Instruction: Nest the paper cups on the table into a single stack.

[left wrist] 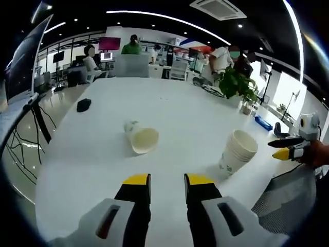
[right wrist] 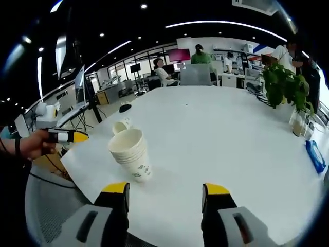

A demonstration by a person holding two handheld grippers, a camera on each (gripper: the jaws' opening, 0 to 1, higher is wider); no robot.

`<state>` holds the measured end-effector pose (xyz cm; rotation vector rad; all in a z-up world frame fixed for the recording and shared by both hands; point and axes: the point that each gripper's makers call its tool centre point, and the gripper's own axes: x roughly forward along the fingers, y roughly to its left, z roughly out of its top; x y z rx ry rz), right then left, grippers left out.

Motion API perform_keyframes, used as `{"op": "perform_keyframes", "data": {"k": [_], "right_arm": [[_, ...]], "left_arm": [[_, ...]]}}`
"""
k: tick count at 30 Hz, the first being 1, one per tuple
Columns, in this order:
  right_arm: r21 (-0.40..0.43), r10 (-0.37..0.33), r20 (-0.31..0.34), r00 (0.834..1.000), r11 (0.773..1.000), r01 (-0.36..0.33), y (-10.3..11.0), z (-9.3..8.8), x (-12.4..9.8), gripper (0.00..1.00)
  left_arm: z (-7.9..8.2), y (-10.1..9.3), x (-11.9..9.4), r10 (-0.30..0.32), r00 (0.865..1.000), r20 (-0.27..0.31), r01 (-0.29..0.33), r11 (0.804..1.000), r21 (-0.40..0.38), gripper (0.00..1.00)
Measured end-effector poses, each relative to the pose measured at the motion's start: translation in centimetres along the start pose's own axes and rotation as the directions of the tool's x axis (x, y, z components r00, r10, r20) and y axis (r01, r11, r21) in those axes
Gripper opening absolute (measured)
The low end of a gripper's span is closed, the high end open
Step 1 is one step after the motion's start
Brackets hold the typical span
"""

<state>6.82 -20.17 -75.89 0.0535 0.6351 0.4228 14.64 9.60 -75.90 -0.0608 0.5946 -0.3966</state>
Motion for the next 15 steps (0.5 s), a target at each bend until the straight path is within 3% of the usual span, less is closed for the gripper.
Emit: {"op": "perform_keyframes", "data": {"k": [9, 15], "right_arm": [[0.003, 0.002, -0.018, 1.000, 1.000, -0.002, 0.0, -0.4, 0.2, 0.56], [0.015, -0.004, -0.025, 1.000, 1.000, 0.005, -0.4, -0.6, 0.3, 0.56]], "left_arm": [[1.1, 3.4, 3.7, 0.096, 0.995, -0.012, -0.096, 0.995, 0.024, 0.24], [1.5, 4.9, 7.0, 0.113, 0.993, -0.013, -0.113, 0.993, 0.012, 0.22]]}}
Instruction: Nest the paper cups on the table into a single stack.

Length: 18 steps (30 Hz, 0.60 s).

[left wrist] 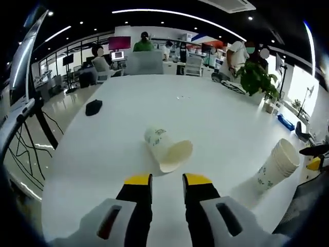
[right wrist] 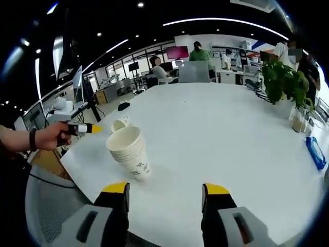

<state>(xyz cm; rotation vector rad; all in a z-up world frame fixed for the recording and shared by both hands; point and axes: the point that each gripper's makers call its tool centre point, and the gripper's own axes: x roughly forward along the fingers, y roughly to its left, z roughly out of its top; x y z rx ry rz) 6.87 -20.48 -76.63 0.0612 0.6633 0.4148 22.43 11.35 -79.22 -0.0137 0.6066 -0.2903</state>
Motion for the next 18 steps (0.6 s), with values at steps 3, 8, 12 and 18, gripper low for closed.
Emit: {"op": "perform_keyframes", "data": {"k": [3, 8, 12, 18], "right_arm": [[0.005, -0.005, -0.007, 1.000, 1.000, 0.005, -0.1, -0.2, 0.1, 0.56], [0.007, -0.004, -0.024, 1.000, 1.000, 0.004, 0.0, -0.6, 0.2, 0.56], [0.003, -0.008, -0.035, 0.999, 1.000, 0.008, -0.1, -0.7, 0.3, 0.56], [0.016, -0.018, -0.039, 0.999, 1.000, 0.019, -0.4, -0.9, 0.2, 0.55]], "left_arm": [[0.4, 0.1, 1.4, 0.004, 1.000, -0.012, -0.004, 1.000, 0.000, 0.21], [-0.1, 0.7, 3.4, 0.025, 0.999, -0.046, -0.027, 0.998, -0.050, 0.18], [-0.1, 1.3, 4.2, 0.018, 0.998, -0.063, -0.022, 0.999, -0.050, 0.19], [0.4, 1.3, 4.7, 0.019, 0.997, -0.068, -0.021, 0.999, -0.031, 0.15]]}}
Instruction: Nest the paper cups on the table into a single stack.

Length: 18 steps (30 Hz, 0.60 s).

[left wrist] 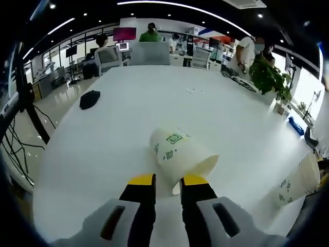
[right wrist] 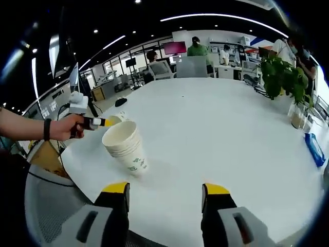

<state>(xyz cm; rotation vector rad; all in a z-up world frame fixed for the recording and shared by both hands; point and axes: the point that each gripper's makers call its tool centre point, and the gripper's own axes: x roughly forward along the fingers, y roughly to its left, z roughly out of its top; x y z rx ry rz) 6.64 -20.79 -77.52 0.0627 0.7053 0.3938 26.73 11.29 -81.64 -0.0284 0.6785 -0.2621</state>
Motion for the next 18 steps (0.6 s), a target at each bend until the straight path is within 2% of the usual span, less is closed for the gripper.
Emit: {"op": "perform_keyframes", "data": {"k": [7, 10, 18], "right_arm": [[0.002, -0.003, -0.011, 1.000, 1.000, 0.003, -0.1, -0.3, 0.1, 0.55], [0.006, -0.005, -0.014, 1.000, 1.000, 0.005, -0.2, -0.4, 0.2, 0.55], [0.001, -0.006, -0.021, 1.000, 1.000, 0.006, -0.2, -0.5, 0.3, 0.55]], "left_arm": [[0.2, 0.4, 1.3, -0.003, 1.000, -0.005, 0.003, 1.000, 0.019, 0.01], [0.3, 0.2, 1.3, -0.023, 1.000, 0.001, 0.023, 1.000, 0.000, 0.01], [0.3, 0.3, 0.6, -0.023, 1.000, 0.018, 0.023, 0.999, 0.029, 0.00]]}}
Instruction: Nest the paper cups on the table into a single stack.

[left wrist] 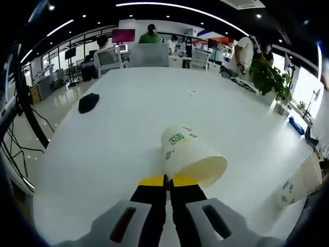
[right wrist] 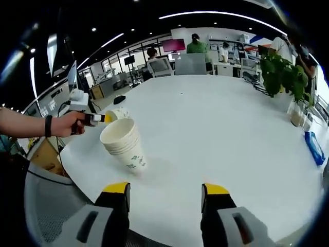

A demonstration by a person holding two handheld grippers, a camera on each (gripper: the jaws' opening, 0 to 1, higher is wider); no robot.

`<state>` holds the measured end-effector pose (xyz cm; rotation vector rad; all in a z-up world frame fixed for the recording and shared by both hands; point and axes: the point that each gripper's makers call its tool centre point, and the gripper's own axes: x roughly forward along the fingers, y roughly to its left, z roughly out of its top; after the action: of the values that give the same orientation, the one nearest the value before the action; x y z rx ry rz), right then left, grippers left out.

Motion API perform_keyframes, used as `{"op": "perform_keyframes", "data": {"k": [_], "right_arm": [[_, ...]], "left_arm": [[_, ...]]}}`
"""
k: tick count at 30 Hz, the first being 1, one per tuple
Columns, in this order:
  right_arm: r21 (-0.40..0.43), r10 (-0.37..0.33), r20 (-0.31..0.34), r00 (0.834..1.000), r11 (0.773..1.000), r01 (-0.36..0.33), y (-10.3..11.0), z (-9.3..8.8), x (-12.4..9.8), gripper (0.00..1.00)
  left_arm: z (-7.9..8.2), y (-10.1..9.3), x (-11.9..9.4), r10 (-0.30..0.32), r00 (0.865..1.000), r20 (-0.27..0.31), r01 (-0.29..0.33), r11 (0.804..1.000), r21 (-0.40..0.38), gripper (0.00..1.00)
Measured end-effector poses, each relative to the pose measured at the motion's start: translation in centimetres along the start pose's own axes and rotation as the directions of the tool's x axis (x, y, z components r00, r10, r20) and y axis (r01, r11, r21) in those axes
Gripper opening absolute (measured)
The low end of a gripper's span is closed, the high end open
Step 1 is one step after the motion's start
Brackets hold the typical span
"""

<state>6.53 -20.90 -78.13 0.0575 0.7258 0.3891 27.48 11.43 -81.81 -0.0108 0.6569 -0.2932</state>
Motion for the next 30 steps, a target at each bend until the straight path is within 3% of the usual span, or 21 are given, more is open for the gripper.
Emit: {"op": "perform_keyframes", "data": {"k": [16, 30], "right_arm": [[-0.004, -0.001, 0.026, 1.000, 1.000, 0.001, 0.1, 0.6, -0.2, 0.55], [-0.017, -0.001, 0.056, 0.998, 1.000, 0.002, 0.1, 1.1, -0.3, 0.55]], "left_arm": [[0.6, -1.1, -2.5, -0.018, 0.999, 0.036, 0.015, 0.998, 0.063, 0.00], [4.7, -3.8, -6.6, -0.050, 0.992, 0.119, 0.031, 0.987, 0.158, 0.00]]}}
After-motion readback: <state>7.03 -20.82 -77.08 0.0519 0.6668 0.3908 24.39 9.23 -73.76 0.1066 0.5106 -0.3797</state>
